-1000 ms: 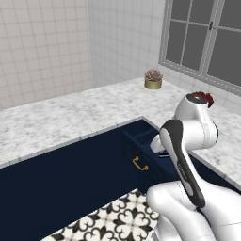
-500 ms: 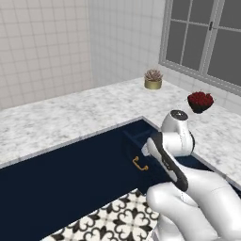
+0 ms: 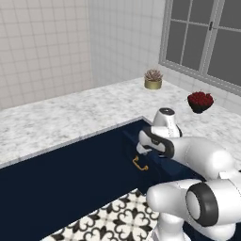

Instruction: Pick up the knife from the drawer and place it on the cutting board. Then place the meat from the plate to the cutting board.

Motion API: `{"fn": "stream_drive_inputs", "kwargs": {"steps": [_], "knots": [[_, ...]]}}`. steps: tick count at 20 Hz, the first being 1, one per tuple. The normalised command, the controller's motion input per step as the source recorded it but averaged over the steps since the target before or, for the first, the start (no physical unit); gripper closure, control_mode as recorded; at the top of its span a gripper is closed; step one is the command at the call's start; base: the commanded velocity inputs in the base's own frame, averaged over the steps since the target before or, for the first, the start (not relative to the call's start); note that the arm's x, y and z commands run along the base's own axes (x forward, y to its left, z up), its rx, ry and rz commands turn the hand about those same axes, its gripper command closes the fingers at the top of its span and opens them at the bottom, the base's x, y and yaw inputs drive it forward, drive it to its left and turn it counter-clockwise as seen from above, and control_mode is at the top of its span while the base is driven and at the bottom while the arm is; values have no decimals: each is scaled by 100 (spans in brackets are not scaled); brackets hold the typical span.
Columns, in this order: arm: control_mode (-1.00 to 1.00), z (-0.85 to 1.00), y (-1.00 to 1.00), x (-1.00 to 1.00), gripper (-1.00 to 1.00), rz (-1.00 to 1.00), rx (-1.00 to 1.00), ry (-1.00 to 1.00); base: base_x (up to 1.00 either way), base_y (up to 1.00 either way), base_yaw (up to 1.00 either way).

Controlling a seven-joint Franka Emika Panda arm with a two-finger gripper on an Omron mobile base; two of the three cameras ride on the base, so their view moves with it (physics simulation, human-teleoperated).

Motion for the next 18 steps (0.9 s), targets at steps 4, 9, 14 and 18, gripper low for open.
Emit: {"fn": "stream_drive_inputs", "kwargs": {"steps": [4, 9, 14, 18], "knots": [[-100, -16, 0, 24, -100, 3, 0, 6, 0, 0, 0], [-100, -38, -8, 13, -100, 6, 0, 0, 0, 0, 0], [-100, -34, -10, 12, -100, 3, 0, 0, 0, 0, 0], [-100, -34, -7, 15, -100, 3, 0, 0, 0, 0, 0]]}}
